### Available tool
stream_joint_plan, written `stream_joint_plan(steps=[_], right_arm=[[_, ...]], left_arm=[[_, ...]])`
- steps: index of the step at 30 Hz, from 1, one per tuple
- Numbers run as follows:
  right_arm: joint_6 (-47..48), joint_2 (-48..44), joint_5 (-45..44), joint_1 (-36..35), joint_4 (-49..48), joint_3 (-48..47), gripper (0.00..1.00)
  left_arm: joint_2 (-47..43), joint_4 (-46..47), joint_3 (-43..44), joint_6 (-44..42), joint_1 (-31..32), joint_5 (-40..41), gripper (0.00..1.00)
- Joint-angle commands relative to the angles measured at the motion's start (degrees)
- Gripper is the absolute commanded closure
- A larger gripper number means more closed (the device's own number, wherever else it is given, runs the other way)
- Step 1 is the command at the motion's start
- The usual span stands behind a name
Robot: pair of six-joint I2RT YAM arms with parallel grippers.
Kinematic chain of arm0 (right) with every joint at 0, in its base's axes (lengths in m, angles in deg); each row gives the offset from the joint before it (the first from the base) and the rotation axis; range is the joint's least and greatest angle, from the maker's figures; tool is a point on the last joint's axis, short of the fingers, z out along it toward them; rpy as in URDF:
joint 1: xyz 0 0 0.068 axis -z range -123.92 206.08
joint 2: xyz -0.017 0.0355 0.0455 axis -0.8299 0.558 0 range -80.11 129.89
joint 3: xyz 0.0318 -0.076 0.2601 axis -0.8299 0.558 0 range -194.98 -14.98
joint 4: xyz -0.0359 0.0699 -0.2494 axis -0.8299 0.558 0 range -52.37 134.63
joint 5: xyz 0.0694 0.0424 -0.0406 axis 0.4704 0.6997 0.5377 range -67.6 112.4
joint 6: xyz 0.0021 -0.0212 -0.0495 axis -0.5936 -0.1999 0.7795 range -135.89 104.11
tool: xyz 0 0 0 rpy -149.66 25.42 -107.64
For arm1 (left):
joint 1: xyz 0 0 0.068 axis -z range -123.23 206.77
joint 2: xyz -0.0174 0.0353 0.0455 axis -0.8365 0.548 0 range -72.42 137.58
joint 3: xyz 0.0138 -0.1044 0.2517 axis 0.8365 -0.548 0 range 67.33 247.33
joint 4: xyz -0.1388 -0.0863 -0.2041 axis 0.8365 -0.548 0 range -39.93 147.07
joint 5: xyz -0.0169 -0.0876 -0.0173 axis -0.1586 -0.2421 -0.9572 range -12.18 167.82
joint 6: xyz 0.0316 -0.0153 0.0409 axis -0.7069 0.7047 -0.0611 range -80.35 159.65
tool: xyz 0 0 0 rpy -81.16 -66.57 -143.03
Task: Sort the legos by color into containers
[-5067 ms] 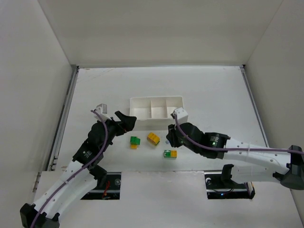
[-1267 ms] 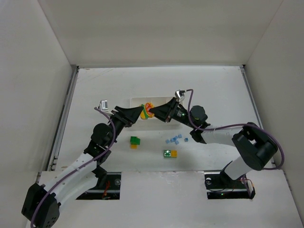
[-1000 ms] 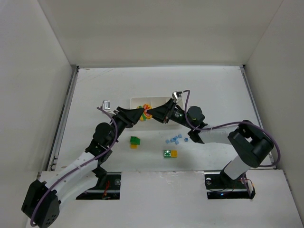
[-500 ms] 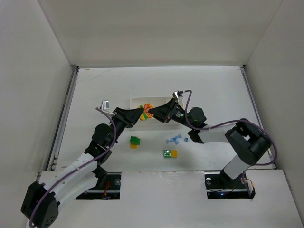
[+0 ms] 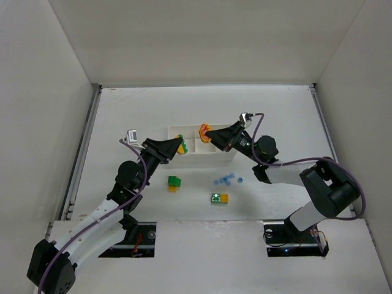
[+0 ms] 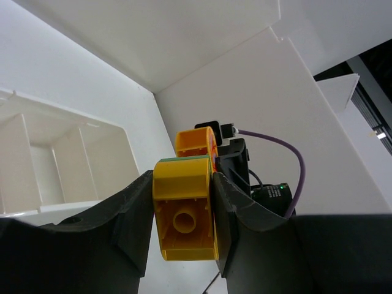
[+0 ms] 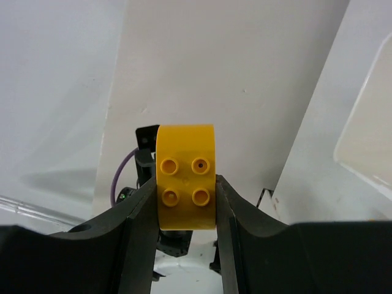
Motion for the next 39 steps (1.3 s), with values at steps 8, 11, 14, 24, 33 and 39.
stream_joint_plan(steps=[8,11,14,24,33,39], right_arm=[[29.92,-13.08,-17.20,3.97,40.02,-2.96,0.81],[39.15,-14.76,-29.86,0.46,54.10,-7.53,0.80],[44.71,-14.24,-40.25,-1.83,61.07,-10.61,0.79],[48.67,-9.32,-44.92,-3.41,61.88,-13.43,0.53],[47.46,-18.26,-39.41,-7.62,59.42,-11.86,0.32],[39.82,-24.17,-26.40,-16.41,44.15,-5.62,0.28]], left_arm=[[5.05,2.29,0.34,-0.09,-0.03,-2.15,0.84],[7.86,1.15,1.57,0.61,-0.12,-2.77,0.83],[10.67,-0.08,3.42,1.23,-0.12,-3.99,0.82],[16.39,0.70,5.53,3.16,0.14,-6.46,0.81],[14.82,3.08,4.92,3.86,-0.03,-7.07,0.81],[11.65,10.80,1.06,6.67,-3.37,-8.92,0.79]])
